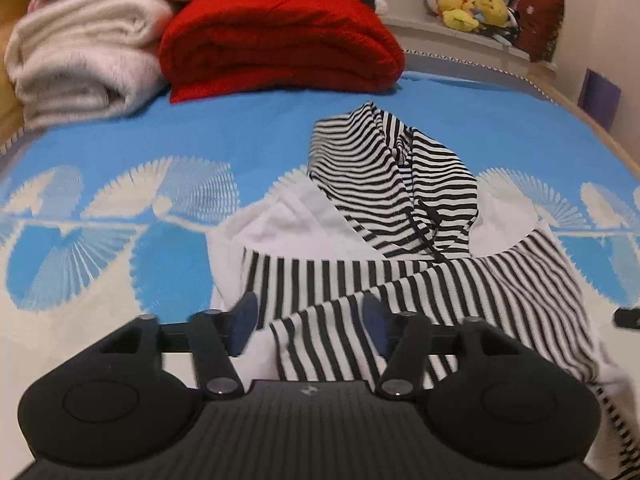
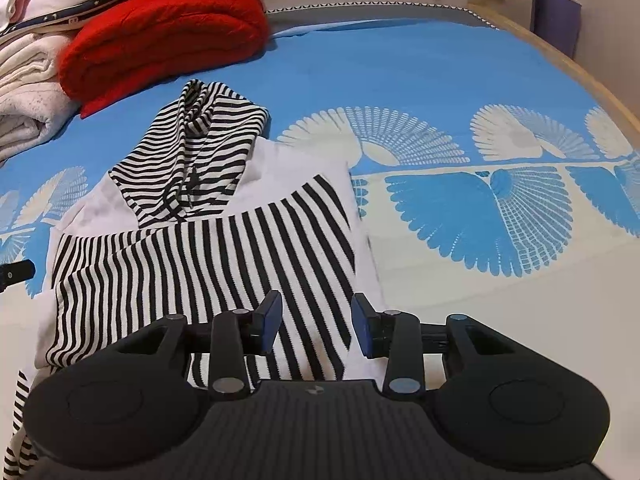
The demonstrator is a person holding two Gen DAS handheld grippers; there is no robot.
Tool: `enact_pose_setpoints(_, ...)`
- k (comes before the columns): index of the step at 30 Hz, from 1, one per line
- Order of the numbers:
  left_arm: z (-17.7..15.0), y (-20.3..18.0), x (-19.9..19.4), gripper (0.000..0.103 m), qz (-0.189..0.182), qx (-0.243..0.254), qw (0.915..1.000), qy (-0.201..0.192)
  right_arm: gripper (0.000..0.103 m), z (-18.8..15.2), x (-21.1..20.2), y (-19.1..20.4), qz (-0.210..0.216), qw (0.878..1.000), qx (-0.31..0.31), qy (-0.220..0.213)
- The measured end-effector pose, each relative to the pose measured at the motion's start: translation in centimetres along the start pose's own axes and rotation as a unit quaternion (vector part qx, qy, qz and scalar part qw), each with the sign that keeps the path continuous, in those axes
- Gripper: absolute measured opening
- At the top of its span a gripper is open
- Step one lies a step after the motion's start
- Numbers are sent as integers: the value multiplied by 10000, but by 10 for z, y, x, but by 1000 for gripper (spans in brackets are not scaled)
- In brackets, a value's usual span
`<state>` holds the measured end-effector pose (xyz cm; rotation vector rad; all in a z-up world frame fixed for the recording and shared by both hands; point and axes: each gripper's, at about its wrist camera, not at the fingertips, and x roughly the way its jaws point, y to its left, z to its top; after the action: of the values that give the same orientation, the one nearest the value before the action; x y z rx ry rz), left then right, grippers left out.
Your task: Fold small clothes
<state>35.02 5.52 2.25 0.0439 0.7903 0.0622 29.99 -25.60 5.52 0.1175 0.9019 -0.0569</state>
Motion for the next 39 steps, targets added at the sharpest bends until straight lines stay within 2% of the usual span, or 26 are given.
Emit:
enact_pose_setpoints(6, -1, -10, -6, 71, 292, 365, 9982, -381, 45, -1, -2, -7, -95, 9997, -32, -227)
enact_pose_setpoints(10, 0, -7, -4, 71, 228, 247, 9983, -478, 45, 2, -7, -8, -150, 9982, -121, -571)
enact_pose_setpoints(13, 6, -1, -5, 69, 163, 75, 9987, -478, 45, 7, -7, -8, -188, 9974, -214, -668)
enact_pose_setpoints(14, 10, 2, -7, 65, 132, 0, 9987, -485, 45, 10, -6, -9, -172, 9974, -213, -663)
enact_pose_setpoints(16, 19, 4, -10, 46, 149, -41, 9986, -500, 45, 18, -6, -10, -97, 9976, -162, -660)
enact_pose_setpoints(17, 26, 4, -11, 29, 176, -39, 9986, -493, 45, 22, -7, -11, -65, 9976, -117, -686)
enact_pose_setpoints(18, 36, 6, -10, 18, 189, -100, 9985, -499, 45, 26, -7, -12, -62, 9974, -85, -715)
enact_pose_setpoints(21, 70, 8, 1, 11, 175, -421, 9970, -630, 44, 35, -2, -17, -128, 9976, -42, -682)
enact_pose_setpoints(24, 112, 4, 35, 11, 141, -547, 9960, -699, 44, 40, 3, -23, -107, 9982, 39, -597)
enact_pose_setpoints(28, 159, -1, 104, 11, -43, -662, 9967, -457, 29, 44, 10, -33, -196, 9986, 76, -479)
enact_pose_setpoints(31, 185, 0, 165, 11, -296, -797, 9962, -203, 27, 43, 15, -41, -270, 9989, 71, -375)
enact_pose_setpoints(35, 208, 4, 235, 11, -389, -959, 9946, -62, 27, 39, 22, -48, -392, 9989, -3, -257)
enact_pose_setpoints(38, 220, 7, 280, 17, -386, -1244, 9915, 39, 27, 38, 26, -50, -376, 9991, 29, -194)
enact_pose_setpoints(39, 225, 7, 292, 28, -365, -1359, 9900, 65, 27, 38, 26, -50, -381, 9991, 6, -192)
